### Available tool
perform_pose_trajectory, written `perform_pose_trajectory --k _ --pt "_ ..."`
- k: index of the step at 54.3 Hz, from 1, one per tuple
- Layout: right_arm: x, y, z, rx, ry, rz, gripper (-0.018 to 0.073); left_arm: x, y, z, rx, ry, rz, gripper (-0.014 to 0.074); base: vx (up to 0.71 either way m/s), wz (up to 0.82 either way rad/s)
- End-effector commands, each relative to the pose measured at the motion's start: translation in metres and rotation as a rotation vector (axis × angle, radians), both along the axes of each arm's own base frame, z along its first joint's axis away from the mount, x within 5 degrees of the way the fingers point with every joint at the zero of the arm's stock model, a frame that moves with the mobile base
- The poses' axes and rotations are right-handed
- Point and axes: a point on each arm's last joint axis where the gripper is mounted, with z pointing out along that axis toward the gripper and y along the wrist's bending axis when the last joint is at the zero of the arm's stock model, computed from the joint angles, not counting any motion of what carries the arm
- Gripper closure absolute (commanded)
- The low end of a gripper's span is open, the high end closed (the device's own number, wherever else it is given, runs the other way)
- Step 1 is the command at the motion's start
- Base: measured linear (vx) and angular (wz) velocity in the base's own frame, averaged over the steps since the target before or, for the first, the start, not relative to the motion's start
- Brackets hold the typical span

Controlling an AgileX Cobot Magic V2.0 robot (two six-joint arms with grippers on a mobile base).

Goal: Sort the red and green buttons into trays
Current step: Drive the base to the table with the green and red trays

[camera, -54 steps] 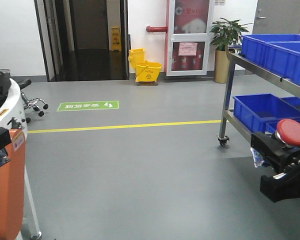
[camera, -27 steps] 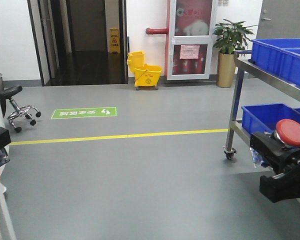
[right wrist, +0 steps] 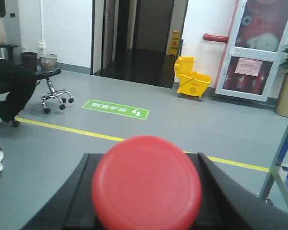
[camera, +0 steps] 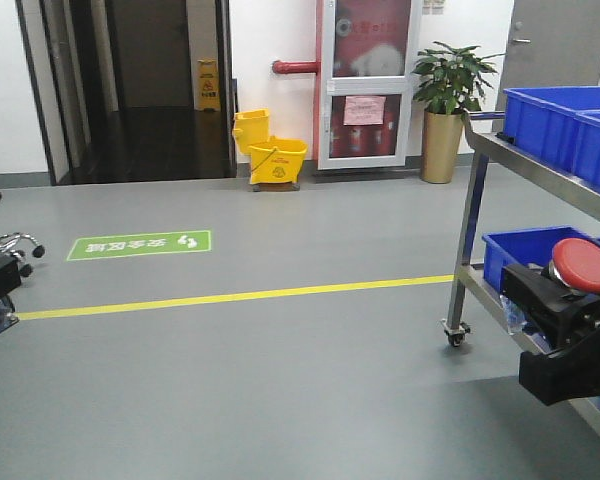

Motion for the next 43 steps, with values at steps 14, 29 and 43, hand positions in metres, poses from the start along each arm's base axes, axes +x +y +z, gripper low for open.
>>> perform_pose_trajectory --k 14,29,43 --pt "-0.0056 0.0014 0.0218 0.027 -0.125 0.036 0.0568 -0.0032 -0.0007 0.0139 -0.051 -0.034 -0.015 0.0603 0.47 -0.18" --pt "-0.0056 0.0014 0.0218 0.027 -0.125 0.036 0.0568 -0.0032 -0.0007 0.0139 -0.051 -0.034 -0.015 0.0603 0.46 -0.22" --pt "-0.0056 0.0014 0.0218 0.027 -0.125 0.036 0.0568 -0.0032 -0.0007 0.0139 -0.051 -0.034 -0.015 0.0603 0.42 -0.27"
